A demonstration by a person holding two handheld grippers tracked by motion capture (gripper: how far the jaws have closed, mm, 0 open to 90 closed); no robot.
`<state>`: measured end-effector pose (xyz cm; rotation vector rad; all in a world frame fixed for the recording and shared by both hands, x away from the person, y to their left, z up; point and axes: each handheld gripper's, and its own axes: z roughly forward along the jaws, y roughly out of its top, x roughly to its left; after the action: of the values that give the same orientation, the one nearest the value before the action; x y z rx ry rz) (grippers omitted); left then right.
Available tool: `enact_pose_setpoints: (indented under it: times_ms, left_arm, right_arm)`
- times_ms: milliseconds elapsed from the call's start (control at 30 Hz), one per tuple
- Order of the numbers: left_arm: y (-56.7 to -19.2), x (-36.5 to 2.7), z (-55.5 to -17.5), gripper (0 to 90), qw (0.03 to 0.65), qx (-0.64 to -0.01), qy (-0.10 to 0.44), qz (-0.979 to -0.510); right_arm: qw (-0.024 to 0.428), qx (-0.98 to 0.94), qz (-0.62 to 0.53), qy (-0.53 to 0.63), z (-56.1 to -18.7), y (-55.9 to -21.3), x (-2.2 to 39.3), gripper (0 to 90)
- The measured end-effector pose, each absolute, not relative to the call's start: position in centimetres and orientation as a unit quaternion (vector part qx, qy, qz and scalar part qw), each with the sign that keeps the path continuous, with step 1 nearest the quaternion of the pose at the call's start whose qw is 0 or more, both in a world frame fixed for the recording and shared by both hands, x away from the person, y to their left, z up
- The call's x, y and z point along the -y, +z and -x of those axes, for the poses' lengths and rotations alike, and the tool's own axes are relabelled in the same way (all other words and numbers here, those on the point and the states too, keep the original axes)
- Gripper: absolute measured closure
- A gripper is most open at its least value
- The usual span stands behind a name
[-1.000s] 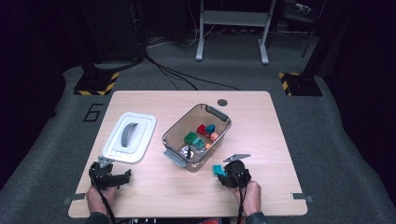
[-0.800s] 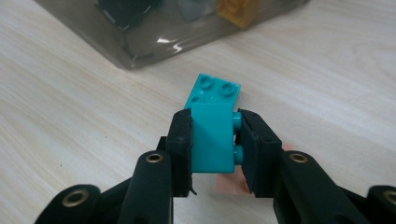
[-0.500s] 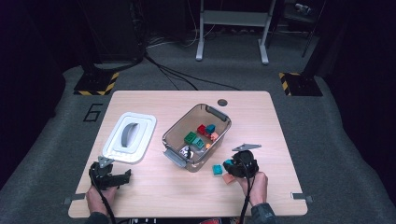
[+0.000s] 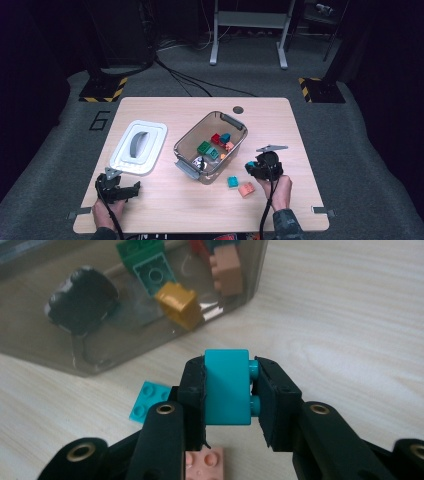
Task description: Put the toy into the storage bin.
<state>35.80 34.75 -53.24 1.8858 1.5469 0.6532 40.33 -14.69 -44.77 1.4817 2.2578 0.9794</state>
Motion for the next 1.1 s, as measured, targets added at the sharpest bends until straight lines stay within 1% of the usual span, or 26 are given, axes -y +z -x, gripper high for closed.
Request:
enact_pose_setpoints:
  times_ms: [467,1100]
  left_arm:
    - [-53.2,-34.7,-35.8,0.8,0.303,-0.584,0.247,-0.712]
    - [-53.2,-34.7,-35.8,0.7,0.303,-0.584,0.247,-0.712]
  right_arm:
    - [0.147,-0.775,-0.510,0.342,-41.9,-43.1,15.2,67.6]
    - [0.172,-0.768,-0.508,0.350,-43.8,-39.4,16.4,67.7]
